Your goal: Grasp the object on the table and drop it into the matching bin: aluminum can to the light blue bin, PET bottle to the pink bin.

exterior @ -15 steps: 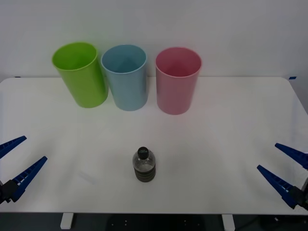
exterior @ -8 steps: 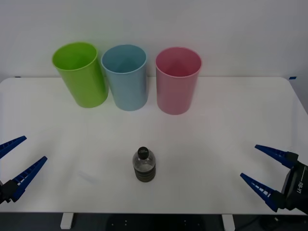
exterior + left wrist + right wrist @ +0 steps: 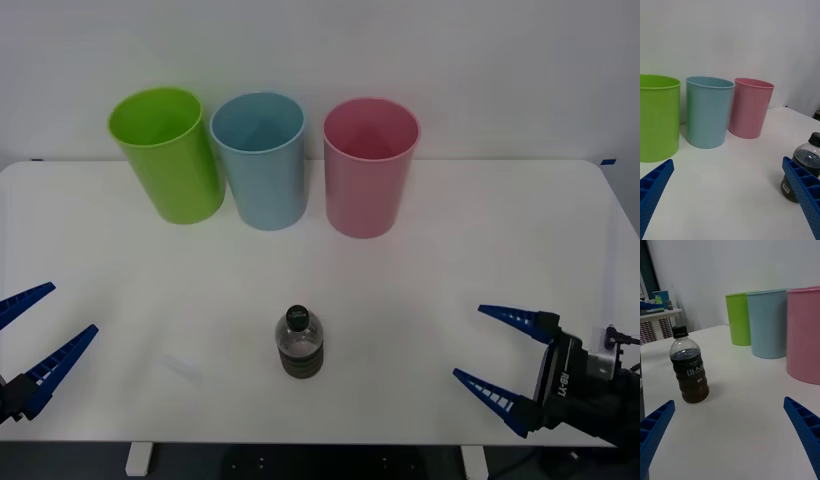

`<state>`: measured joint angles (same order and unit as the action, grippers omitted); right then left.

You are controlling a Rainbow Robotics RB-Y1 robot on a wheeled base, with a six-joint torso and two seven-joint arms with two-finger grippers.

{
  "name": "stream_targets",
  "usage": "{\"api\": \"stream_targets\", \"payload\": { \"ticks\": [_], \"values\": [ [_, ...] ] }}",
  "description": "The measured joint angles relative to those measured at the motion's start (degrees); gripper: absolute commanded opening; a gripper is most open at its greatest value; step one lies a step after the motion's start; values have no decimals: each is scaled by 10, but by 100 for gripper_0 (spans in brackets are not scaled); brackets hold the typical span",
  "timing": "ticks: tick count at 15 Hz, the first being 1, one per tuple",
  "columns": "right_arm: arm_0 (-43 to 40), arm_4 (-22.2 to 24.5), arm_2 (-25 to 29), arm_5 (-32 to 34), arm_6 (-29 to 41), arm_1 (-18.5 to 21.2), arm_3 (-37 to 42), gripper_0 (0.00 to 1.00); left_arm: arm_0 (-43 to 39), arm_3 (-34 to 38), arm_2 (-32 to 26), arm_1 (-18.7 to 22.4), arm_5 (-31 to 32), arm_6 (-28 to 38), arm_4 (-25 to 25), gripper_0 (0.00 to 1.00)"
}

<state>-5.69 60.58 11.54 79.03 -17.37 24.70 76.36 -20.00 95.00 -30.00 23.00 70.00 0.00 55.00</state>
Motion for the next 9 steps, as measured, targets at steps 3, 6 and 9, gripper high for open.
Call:
{"api": "stream_targets", "payload": {
  "ticks": [3,6,9],
  "values": [
    [19,0,-39,-8,-15,0,-16,100,0,0,0,0,0,0,0,100],
    [27,0,-81,-32,-25,0,-19,100,0,0,0,0,0,0,0,100],
    [32,-1,-117,-63,-35,-2,-19,100,0,0,0,0,0,0,0,100]
  ]
}}
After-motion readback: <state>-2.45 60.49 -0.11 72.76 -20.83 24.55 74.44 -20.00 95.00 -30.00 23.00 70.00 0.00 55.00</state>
